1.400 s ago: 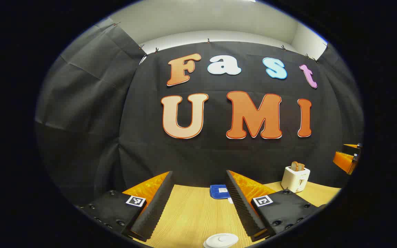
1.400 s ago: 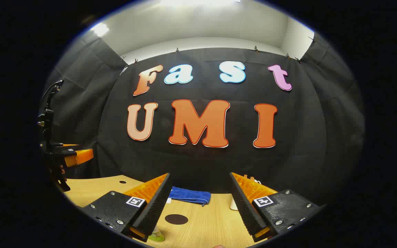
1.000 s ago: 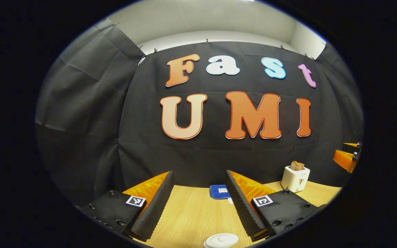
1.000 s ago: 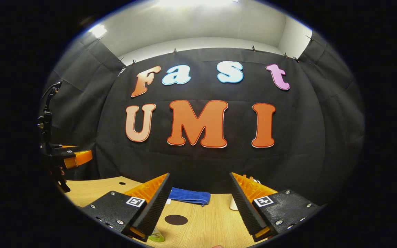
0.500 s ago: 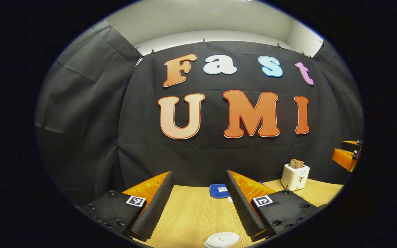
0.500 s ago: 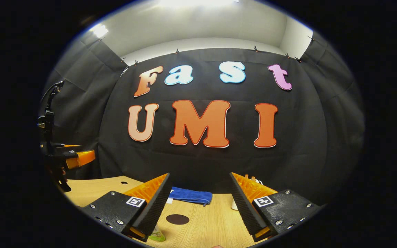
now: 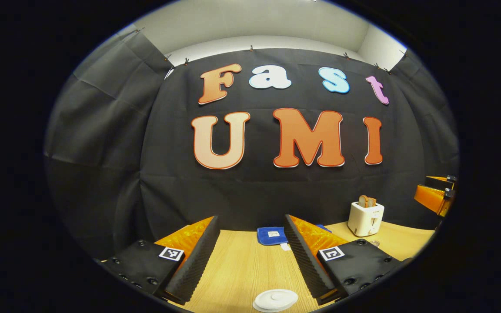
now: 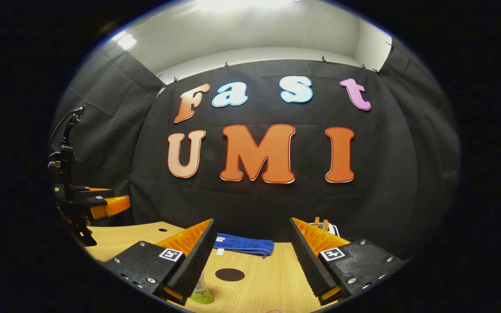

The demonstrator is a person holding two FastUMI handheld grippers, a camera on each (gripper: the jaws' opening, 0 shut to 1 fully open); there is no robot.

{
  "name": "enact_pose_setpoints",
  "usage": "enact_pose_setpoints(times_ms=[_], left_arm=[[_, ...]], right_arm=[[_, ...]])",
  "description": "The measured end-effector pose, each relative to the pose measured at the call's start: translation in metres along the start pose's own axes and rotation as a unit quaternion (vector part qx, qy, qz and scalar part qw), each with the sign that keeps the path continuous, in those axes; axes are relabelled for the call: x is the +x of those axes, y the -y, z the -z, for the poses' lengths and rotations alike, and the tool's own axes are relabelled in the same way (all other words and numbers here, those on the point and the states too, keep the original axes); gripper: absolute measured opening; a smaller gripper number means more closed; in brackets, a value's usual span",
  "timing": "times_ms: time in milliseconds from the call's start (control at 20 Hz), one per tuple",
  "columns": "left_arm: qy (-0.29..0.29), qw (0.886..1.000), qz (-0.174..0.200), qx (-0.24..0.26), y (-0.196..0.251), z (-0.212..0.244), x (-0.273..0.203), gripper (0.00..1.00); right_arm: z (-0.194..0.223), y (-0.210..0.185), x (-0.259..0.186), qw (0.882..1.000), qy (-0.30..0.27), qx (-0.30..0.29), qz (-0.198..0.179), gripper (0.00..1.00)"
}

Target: Open the teacup lid with one hand, grasp the water bottle and pour water into the teacup with the other hand; after pouring, place the water bottle on the coaster and then close the teacup lid.

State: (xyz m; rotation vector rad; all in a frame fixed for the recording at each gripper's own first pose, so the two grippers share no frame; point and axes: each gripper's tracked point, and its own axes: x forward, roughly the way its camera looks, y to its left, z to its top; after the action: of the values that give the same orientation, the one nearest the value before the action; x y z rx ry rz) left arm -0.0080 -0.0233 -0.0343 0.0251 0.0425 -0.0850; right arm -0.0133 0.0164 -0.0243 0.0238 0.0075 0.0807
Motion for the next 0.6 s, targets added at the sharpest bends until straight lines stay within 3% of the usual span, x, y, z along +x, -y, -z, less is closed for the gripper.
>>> enact_pose_setpoints(times_ms=[600], left_arm=[[-0.071, 0.997, 0.034, 0.023, 0.017, 0.090, -0.008, 0.97]], right_arm=[[0.075, -0.034, -0.025, 0.996, -0.064, 0.022, -0.067, 0.99]])
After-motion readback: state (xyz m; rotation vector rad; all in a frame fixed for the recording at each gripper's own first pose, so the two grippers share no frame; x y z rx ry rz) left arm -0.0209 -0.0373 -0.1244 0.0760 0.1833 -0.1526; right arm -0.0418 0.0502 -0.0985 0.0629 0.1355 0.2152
